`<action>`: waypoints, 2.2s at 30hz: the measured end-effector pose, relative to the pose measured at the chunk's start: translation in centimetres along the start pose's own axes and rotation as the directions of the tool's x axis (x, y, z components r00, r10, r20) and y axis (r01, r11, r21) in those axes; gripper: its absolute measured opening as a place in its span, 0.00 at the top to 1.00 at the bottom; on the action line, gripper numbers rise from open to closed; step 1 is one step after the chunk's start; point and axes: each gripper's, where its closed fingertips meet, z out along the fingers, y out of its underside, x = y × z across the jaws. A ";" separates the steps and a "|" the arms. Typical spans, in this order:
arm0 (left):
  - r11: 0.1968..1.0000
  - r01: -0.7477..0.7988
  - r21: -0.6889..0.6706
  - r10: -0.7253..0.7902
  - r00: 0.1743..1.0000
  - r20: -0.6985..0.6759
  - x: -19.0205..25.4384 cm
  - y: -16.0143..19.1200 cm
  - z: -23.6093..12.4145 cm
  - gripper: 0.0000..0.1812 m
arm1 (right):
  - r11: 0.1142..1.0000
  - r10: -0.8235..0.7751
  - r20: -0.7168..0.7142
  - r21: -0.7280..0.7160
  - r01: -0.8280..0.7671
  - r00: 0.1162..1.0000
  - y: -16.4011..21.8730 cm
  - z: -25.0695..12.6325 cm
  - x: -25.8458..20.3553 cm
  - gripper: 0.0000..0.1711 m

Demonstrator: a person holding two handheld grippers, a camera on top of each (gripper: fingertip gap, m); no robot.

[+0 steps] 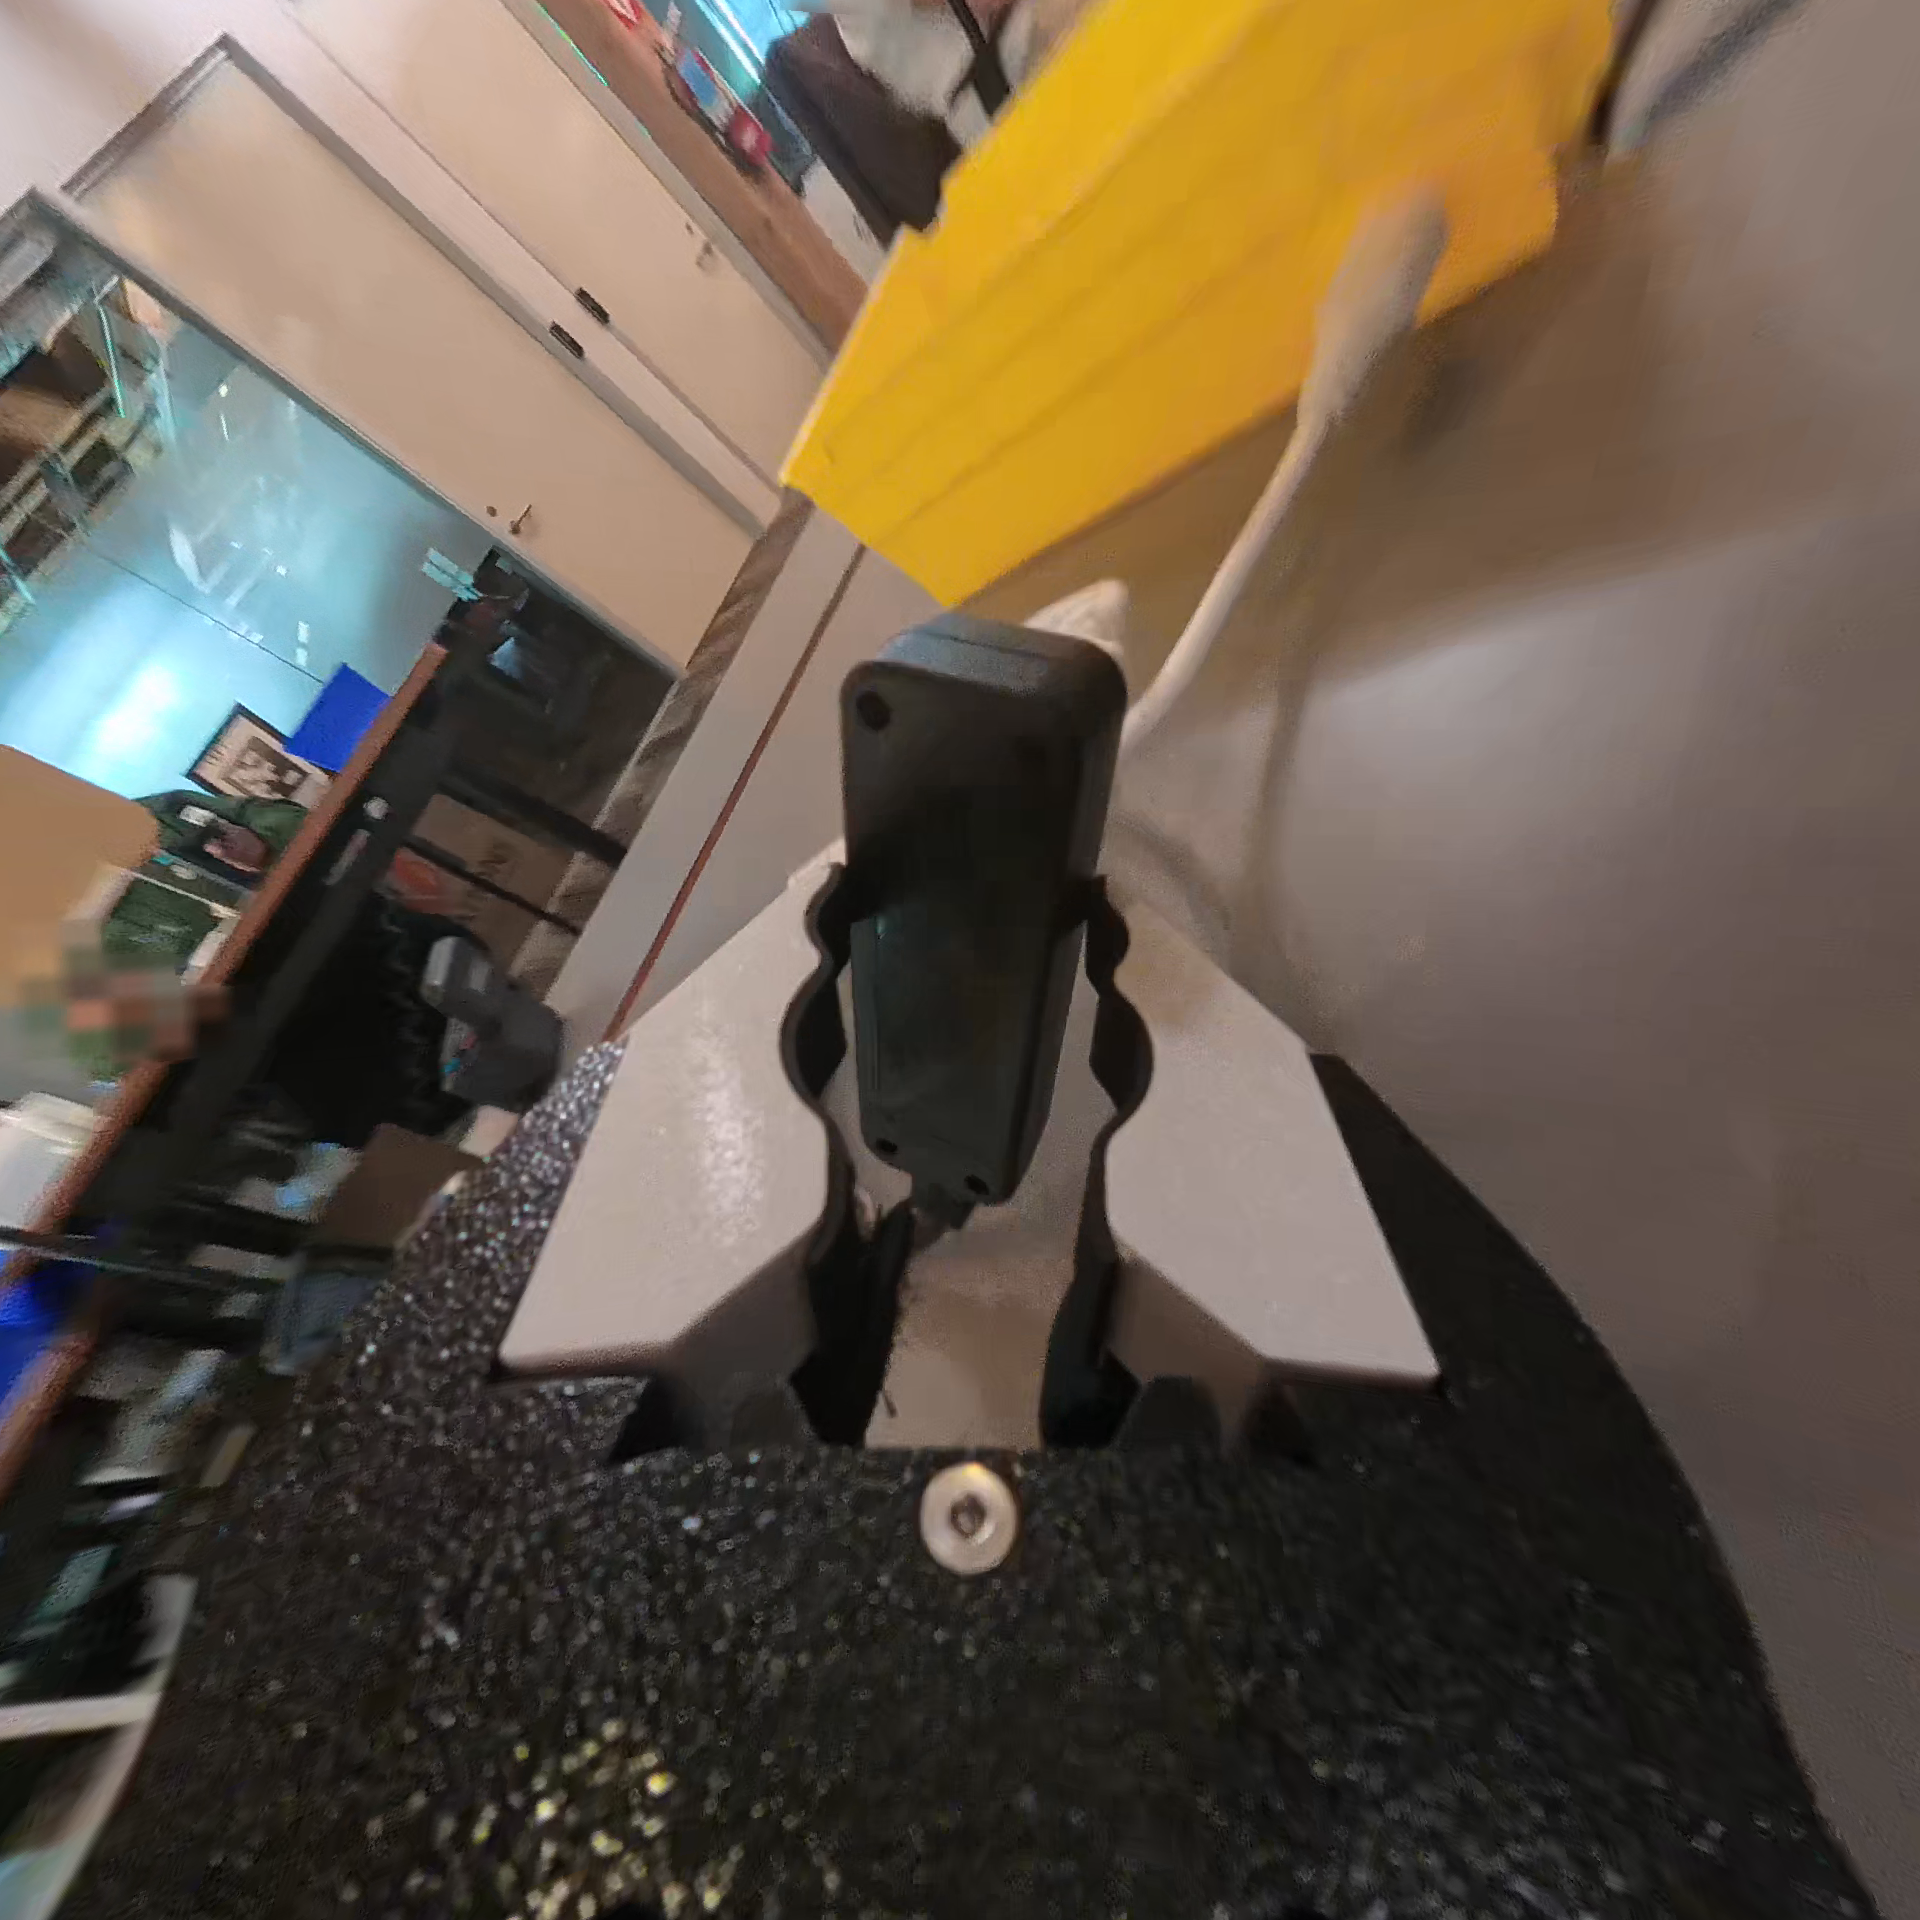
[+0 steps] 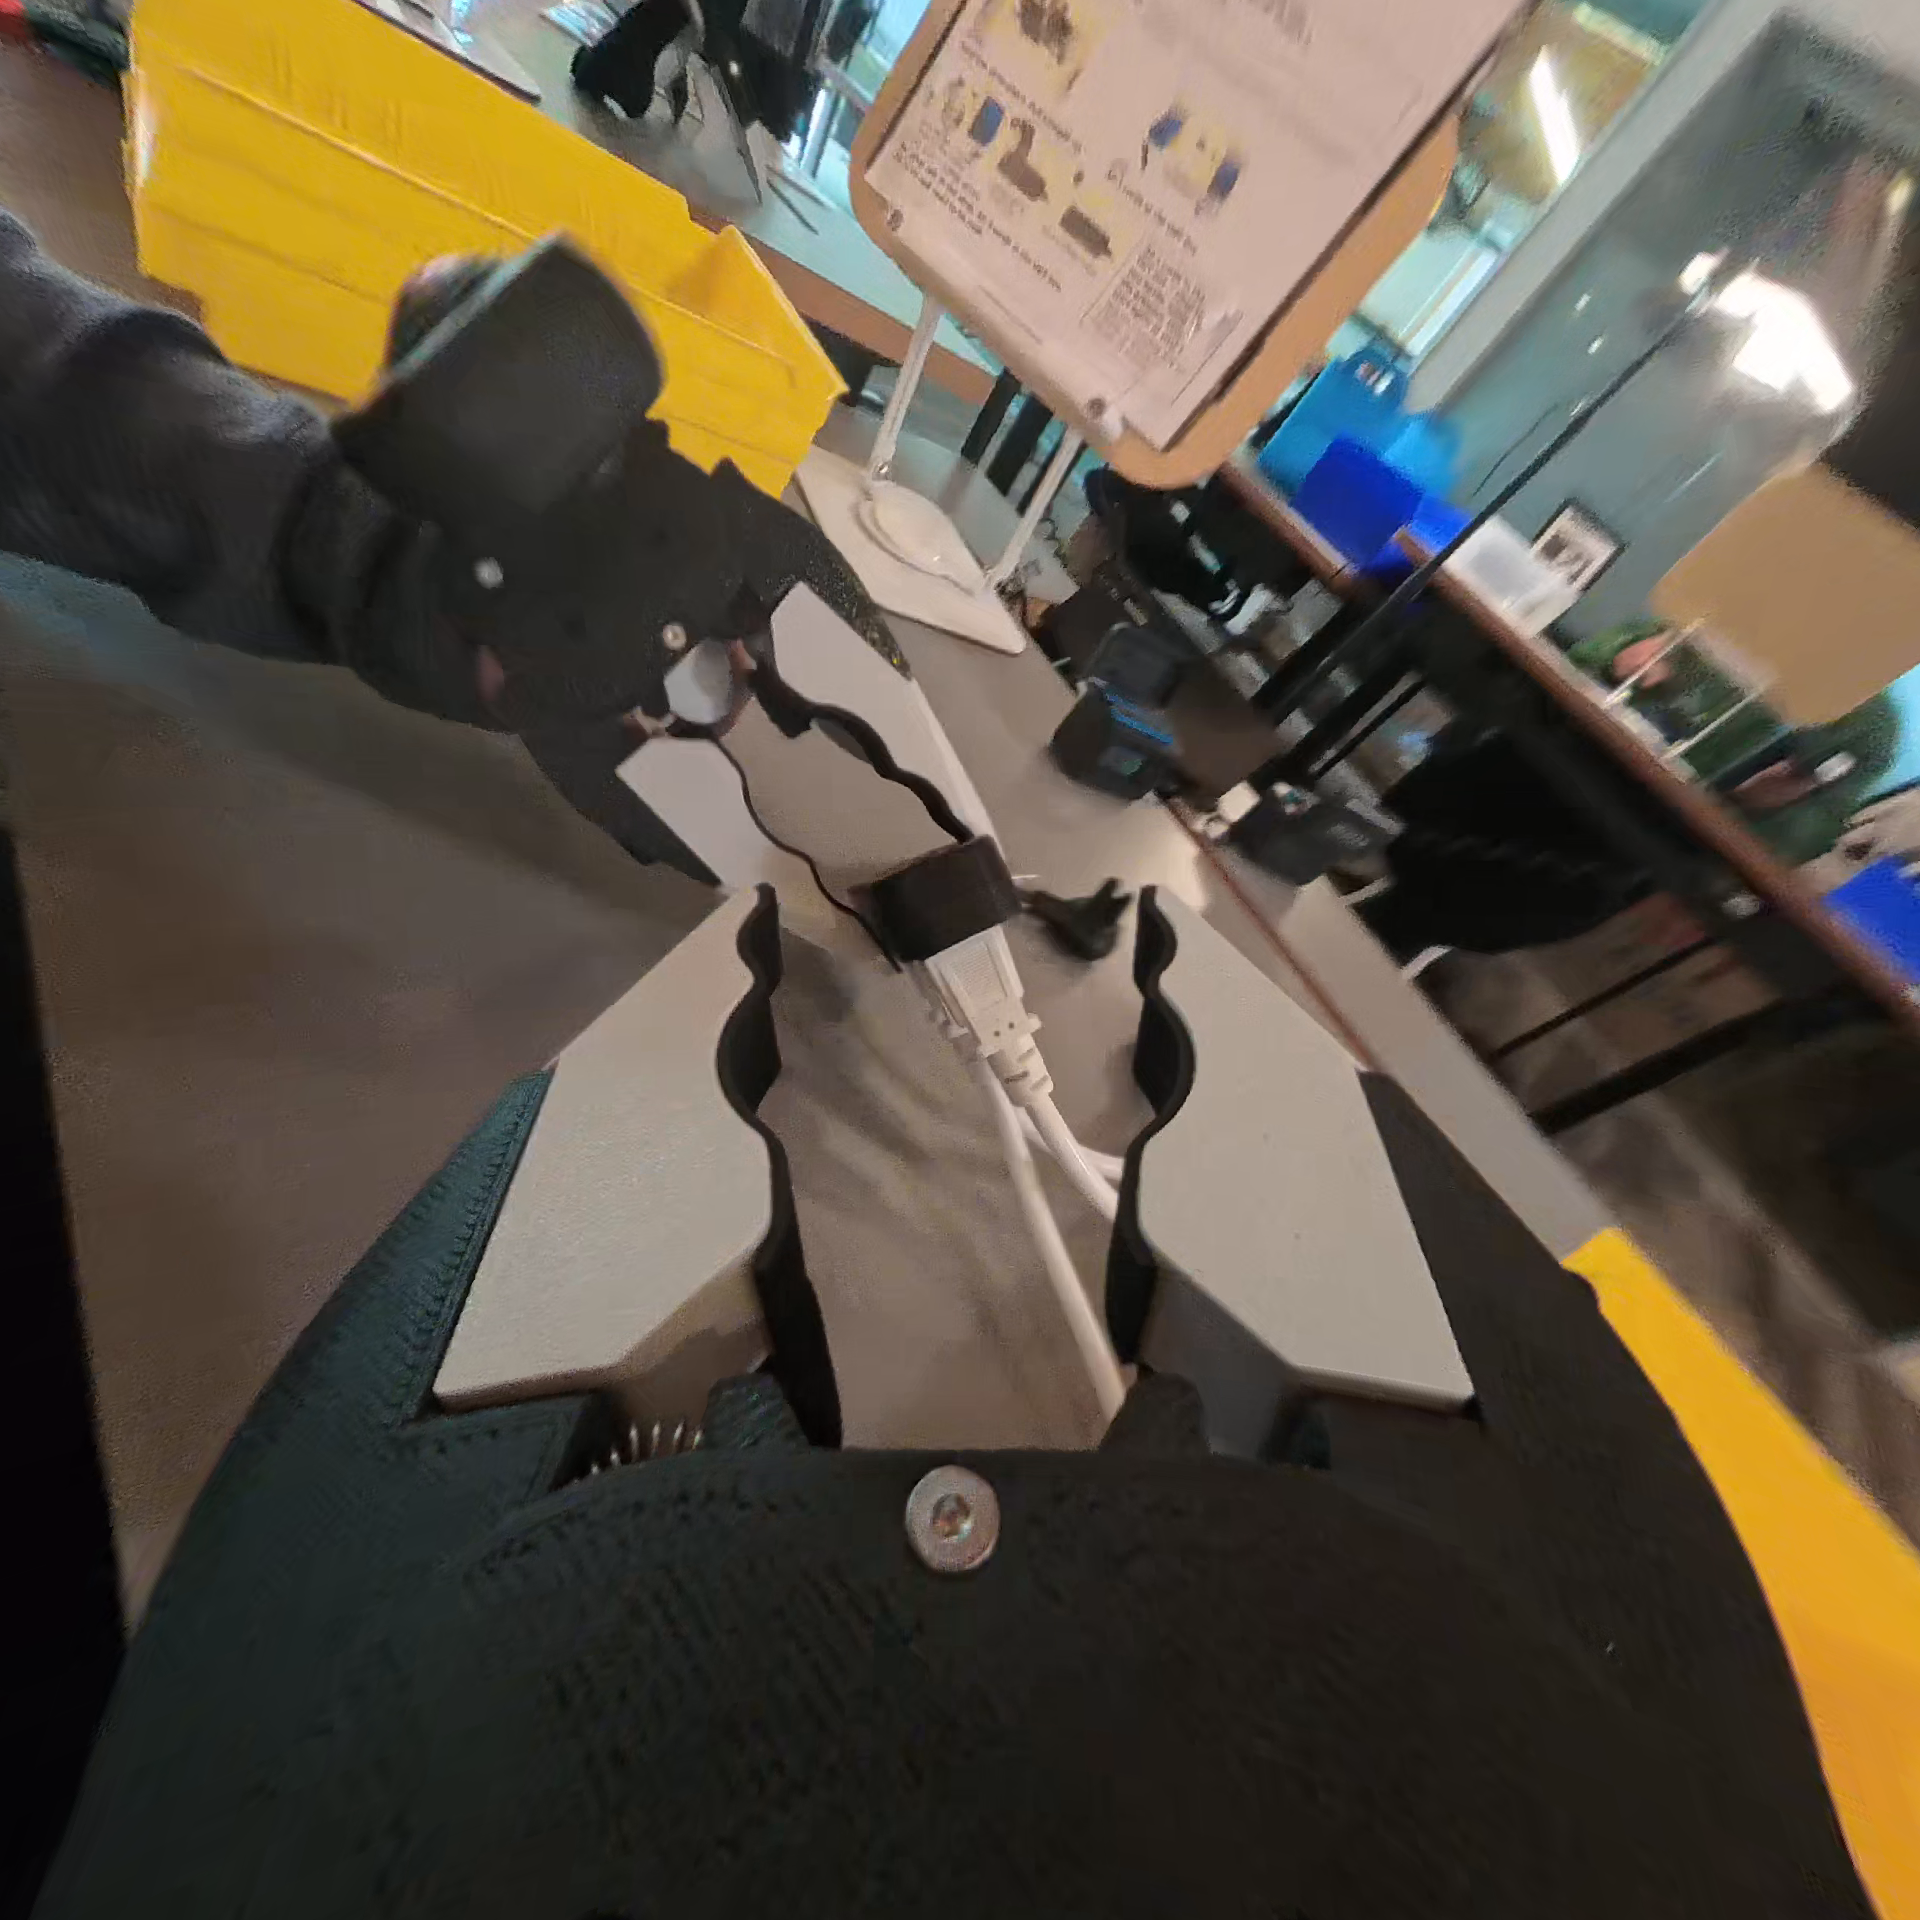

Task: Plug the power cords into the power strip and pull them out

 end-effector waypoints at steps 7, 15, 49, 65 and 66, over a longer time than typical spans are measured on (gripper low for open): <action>0.854 0.457 0.249 -0.427 0.889 -0.167 -3.3 -4.5 -2.9 0.77 | 0.987 -0.160 -0.187 -0.050 0.153 0.969 -0.6 -0.7 2.7 0.63; 0.634 0.740 0.223 -0.601 0.654 -0.460 -3.4 -5.9 -4.4 0.79 | 0.977 -0.175 -0.266 -0.164 0.135 0.948 2.3 0.6 3.3 0.66; 0.834 0.435 0.339 -0.528 0.807 0.263 -8.9 5.6 -4.8 0.91 | 0.644 -0.762 -0.292 -0.437 0.628 0.578 8.9 5.5 -1.3 0.90; 0.860 0.359 0.363 -0.267 0.922 -0.281 1.0 -1.7 -5.3 0.65 | 0.635 -0.769 -0.275 -0.435 0.639 0.577 9.0 5.7 -1.6 0.89; 0.844 0.365 0.393 -0.250 0.916 -0.315 1.5 -2.7 -5.8 0.62 | 0.636 -0.768 -0.272 -0.433 0.639 0.580 9.1 5.7 -1.6 0.89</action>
